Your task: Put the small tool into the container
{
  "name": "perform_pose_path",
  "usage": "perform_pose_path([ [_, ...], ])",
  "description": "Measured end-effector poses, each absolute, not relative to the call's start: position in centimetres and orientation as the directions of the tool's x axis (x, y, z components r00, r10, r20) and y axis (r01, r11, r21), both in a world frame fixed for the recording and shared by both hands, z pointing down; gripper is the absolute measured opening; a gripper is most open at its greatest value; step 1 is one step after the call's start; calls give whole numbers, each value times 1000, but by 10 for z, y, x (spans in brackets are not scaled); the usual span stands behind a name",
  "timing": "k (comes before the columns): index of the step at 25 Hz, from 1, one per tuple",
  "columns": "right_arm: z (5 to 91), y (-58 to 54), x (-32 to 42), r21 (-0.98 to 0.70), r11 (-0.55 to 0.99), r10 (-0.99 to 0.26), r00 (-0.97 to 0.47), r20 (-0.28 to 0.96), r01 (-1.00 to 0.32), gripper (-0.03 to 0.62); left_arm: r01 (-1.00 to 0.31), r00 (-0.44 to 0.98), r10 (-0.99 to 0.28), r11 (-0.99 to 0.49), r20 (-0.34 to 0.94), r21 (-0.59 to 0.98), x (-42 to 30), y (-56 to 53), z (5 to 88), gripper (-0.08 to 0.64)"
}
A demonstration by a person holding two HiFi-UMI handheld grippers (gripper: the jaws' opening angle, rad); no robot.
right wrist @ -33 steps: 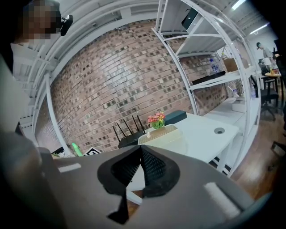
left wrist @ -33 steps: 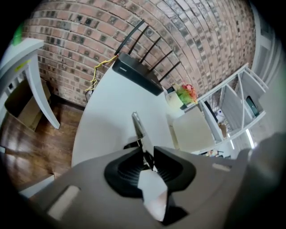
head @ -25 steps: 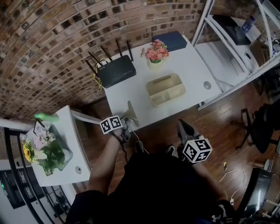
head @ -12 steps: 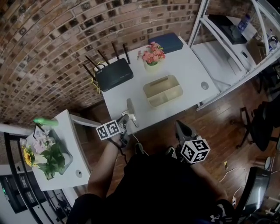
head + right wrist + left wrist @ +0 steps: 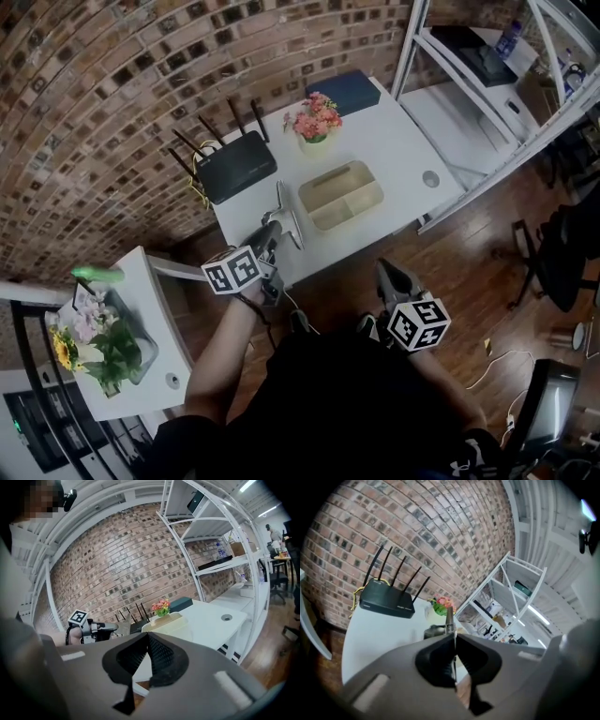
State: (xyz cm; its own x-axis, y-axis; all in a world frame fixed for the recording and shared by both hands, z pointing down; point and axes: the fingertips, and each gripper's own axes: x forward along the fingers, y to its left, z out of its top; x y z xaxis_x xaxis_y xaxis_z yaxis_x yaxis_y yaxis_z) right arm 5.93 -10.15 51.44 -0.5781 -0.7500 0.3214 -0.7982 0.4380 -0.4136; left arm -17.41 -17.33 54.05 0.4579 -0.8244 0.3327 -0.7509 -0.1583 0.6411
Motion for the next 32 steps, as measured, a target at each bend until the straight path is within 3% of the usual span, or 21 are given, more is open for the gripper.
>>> perform_pose_path([
  [14,514,-94,88,-411,362,-799,-506,326,-837,9,-810,479,-844,-319,241,493,-127,-215,479,6],
  [32,521,-87,112,-445,300,-809,-473,350,-844,8,-895,442,-820,-379,362,235,-71,-223,518,6],
])
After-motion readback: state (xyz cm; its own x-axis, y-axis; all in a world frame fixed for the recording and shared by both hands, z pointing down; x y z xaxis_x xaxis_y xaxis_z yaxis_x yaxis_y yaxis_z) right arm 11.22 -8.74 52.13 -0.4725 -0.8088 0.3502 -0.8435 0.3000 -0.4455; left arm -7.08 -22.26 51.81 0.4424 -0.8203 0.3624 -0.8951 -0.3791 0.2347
